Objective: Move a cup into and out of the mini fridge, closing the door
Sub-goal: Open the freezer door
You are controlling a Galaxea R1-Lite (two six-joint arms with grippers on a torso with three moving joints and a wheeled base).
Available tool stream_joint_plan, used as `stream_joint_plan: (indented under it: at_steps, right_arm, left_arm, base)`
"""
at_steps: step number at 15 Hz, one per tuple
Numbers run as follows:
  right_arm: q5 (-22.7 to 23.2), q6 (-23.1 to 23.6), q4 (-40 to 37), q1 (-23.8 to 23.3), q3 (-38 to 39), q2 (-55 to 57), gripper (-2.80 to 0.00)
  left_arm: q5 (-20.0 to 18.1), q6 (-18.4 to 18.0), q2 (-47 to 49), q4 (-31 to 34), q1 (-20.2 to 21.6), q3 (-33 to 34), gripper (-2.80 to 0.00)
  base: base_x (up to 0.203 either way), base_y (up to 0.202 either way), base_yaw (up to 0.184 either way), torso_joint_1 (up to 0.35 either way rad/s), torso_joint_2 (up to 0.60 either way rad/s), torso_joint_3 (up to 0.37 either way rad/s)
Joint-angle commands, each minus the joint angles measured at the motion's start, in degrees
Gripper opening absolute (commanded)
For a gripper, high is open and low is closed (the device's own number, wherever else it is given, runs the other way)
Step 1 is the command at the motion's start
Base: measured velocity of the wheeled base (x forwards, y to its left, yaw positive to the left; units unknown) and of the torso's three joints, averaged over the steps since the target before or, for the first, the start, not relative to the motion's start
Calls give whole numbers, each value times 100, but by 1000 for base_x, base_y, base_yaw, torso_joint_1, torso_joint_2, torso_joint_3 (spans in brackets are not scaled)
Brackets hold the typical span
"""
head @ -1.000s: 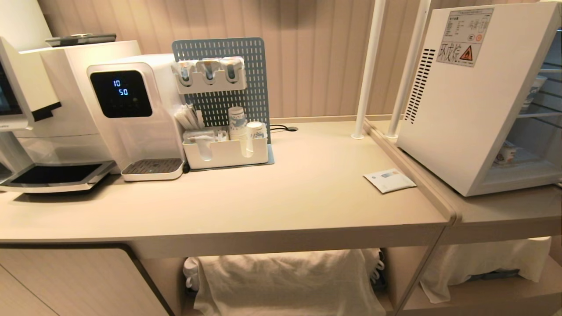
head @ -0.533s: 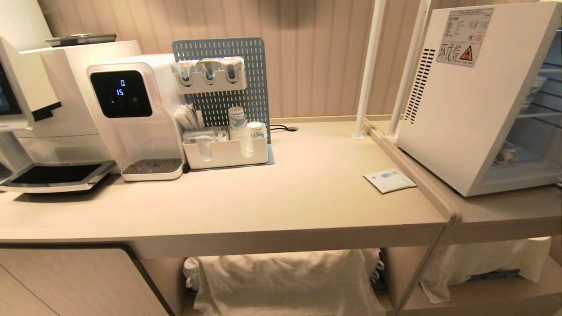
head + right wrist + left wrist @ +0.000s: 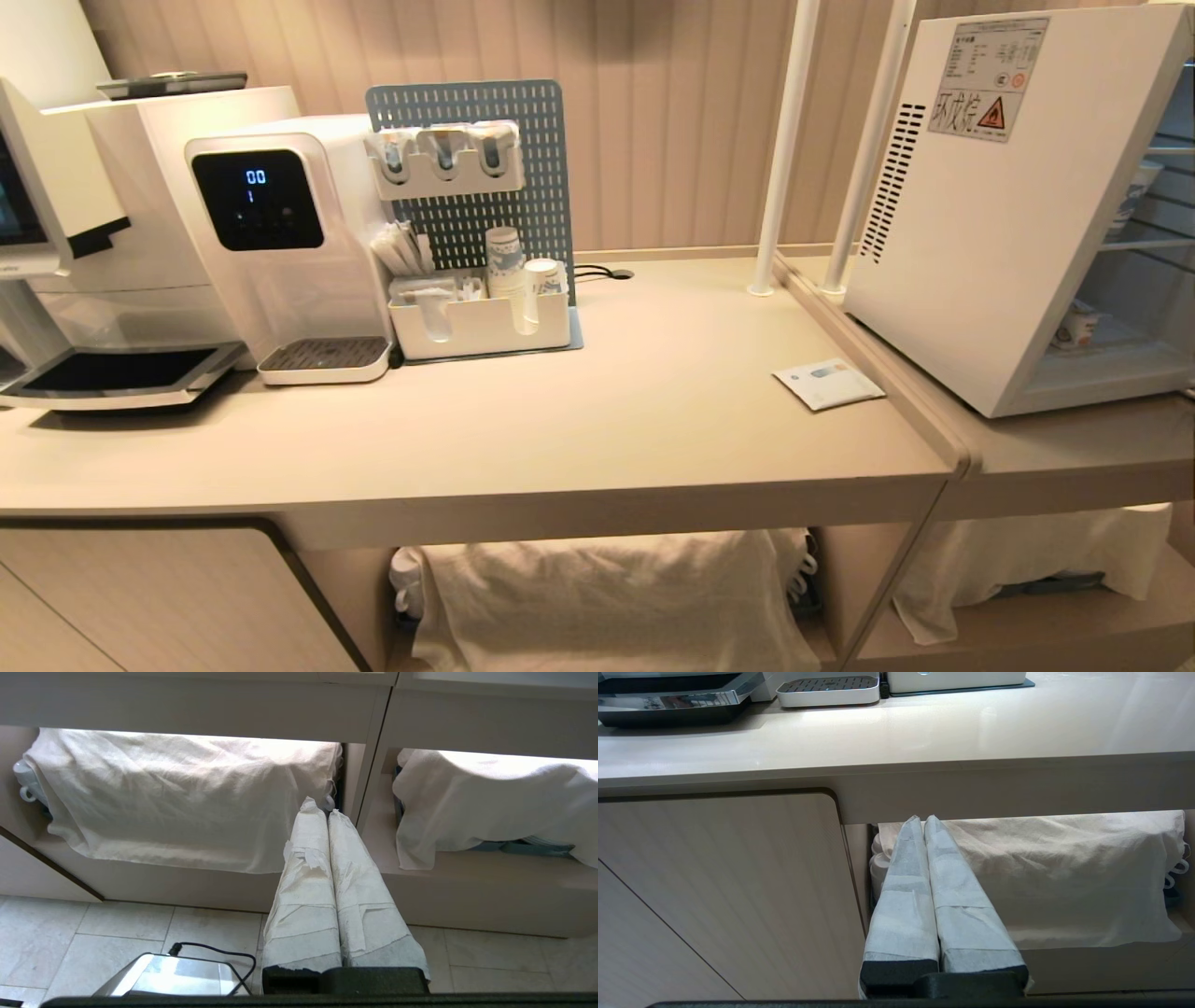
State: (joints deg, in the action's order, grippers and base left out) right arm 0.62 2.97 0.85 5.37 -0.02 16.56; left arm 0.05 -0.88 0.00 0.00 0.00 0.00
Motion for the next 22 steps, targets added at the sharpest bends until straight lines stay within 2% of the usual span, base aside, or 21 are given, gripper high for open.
stream_joint_plan:
  at_steps: [1,2,4,5,12,22]
  right_arm:
    - [-26,-114,13,26,50,158,-280]
    - [-61,-338,-19,-34,13,174,-280]
    - [-1,-69,-329,-479,-226,336,-280]
    - [7,16,-408,-543,-188,282,-280]
    - [12,15,-57,-508,19,-1727,-280]
    - [-62,-356,11,-520,48,-1665,-280]
  left_arm:
    - [4,25,8,0,0,0,-280]
    - [4,9,0,0,0,0,-280]
    - [4,22,8,0,0,0,-280]
    - [4,26,0,0,0,0,-280]
    - [4,20,0,0,0,0,-280]
    - [4,26,0,0,0,0,-280]
  base:
    - [0,0,0,0,0,0]
    - [0,0,0,0,0,0]
    - [0,0,0,0,0,0]
    - [0,0,0,0,0,0]
    - [0,0,0,0,0,0]
    - [0,0,0,0,0,0]
